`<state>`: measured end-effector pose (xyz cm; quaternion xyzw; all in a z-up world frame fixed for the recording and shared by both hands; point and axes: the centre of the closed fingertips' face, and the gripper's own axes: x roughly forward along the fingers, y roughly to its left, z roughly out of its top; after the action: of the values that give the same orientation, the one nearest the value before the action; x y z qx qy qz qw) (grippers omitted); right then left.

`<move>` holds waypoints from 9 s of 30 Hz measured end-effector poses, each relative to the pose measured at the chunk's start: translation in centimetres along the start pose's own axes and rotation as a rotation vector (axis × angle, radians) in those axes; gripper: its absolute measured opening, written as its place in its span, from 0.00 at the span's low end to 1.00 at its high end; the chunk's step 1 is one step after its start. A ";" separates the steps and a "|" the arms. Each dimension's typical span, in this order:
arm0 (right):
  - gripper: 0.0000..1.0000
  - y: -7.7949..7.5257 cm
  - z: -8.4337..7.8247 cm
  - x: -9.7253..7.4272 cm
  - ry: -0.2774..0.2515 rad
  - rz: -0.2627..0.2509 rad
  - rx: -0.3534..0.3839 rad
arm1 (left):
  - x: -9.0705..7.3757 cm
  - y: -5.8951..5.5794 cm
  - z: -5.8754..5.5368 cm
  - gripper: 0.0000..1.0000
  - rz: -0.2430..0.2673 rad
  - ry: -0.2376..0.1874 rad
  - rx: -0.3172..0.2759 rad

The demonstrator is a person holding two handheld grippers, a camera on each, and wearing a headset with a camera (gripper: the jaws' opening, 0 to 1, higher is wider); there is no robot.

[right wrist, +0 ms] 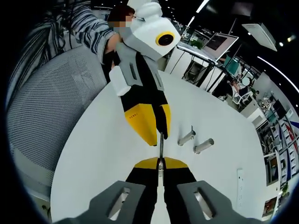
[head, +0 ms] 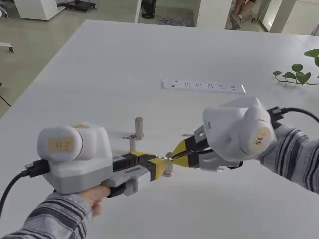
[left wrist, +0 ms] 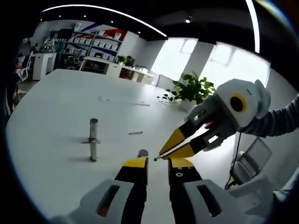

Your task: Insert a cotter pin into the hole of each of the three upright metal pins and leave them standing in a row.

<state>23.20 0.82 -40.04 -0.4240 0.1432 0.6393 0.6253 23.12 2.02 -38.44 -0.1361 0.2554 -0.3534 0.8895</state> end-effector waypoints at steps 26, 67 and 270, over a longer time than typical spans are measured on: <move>0.00 0.8 0.9 0.4 -0.019 0.000 -0.001 | -0.1 -0.4 -0.5 0.00 -0.038 0.005 -0.008; 0.00 5.5 1.3 0.3 -0.314 0.271 0.681 | -2.6 -3.6 -2.7 0.00 -0.287 0.066 0.318; 0.00 -1.8 -5.1 1.9 -0.007 0.031 0.325 | 8.6 5.3 -5.5 0.11 0.290 0.041 0.211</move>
<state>26.97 -1.17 -43.84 -0.3128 0.2491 0.6186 0.6763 28.42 -0.52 -48.33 0.0034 0.2521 -0.2491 0.9351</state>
